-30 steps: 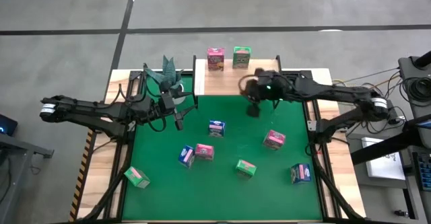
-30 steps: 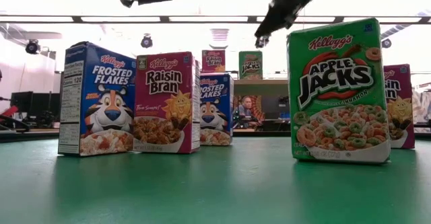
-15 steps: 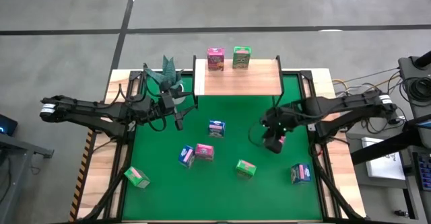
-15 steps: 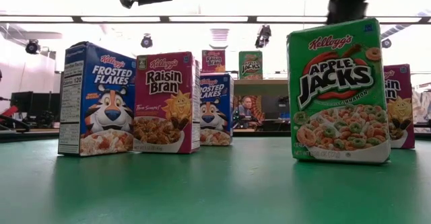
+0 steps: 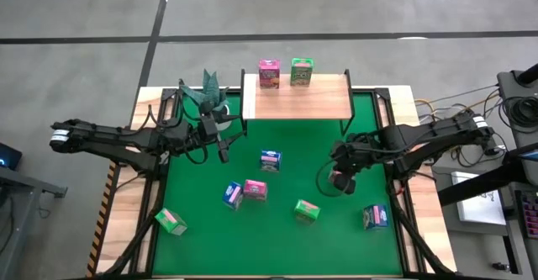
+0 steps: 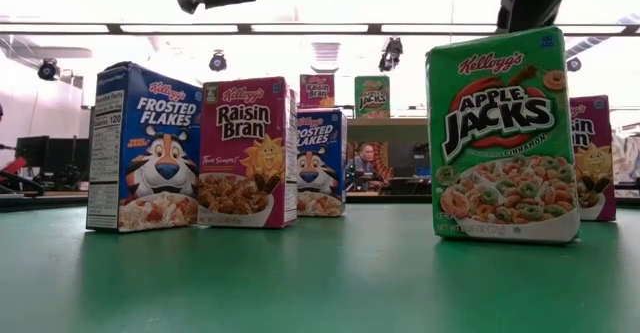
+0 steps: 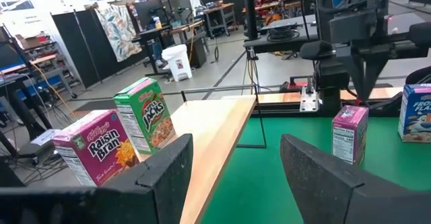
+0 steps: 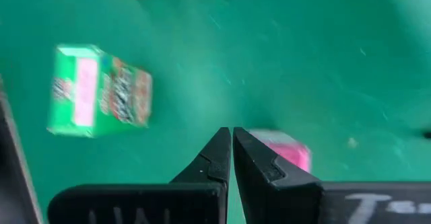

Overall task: Stack cereal on shelf
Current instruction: Put the right green cereal box aligned with the other green cereal box on the shelf

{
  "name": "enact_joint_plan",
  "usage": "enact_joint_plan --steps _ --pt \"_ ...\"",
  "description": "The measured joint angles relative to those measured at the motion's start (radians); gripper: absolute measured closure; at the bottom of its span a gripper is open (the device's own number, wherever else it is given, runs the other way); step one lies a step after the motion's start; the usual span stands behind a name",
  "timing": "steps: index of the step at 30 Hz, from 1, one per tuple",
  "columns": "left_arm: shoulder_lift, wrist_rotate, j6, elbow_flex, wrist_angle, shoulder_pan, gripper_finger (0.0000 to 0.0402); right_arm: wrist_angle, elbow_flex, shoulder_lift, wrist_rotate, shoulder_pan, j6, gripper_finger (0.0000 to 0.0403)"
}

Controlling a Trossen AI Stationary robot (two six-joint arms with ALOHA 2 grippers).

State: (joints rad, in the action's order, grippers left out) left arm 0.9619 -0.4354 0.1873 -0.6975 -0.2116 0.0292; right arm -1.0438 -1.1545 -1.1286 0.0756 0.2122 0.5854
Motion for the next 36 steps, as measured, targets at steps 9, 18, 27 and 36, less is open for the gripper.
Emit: enact_joint_plan --steps 9,18,27,36 --pt "0.0 0.0 -0.006 0.0 0.0 0.0 0.0194 0.232 -0.006 -0.048 -0.074 0.054 -0.083 0.0394" --pt "0.0 0.0 0.005 -0.002 -0.006 0.0 0.0194 0.238 -0.108 -0.244 0.003 0.155 -0.216 0.0394" --pt "0.0 0.001 0.01 -0.008 -0.006 0.0 0.0194 0.194 -0.247 -0.384 0.16 0.248 -0.235 0.0394" --pt "0.0 0.001 0.01 -0.009 -0.018 0.0 0.0194 0.187 -0.258 -0.402 0.231 0.298 -0.092 0.0385"
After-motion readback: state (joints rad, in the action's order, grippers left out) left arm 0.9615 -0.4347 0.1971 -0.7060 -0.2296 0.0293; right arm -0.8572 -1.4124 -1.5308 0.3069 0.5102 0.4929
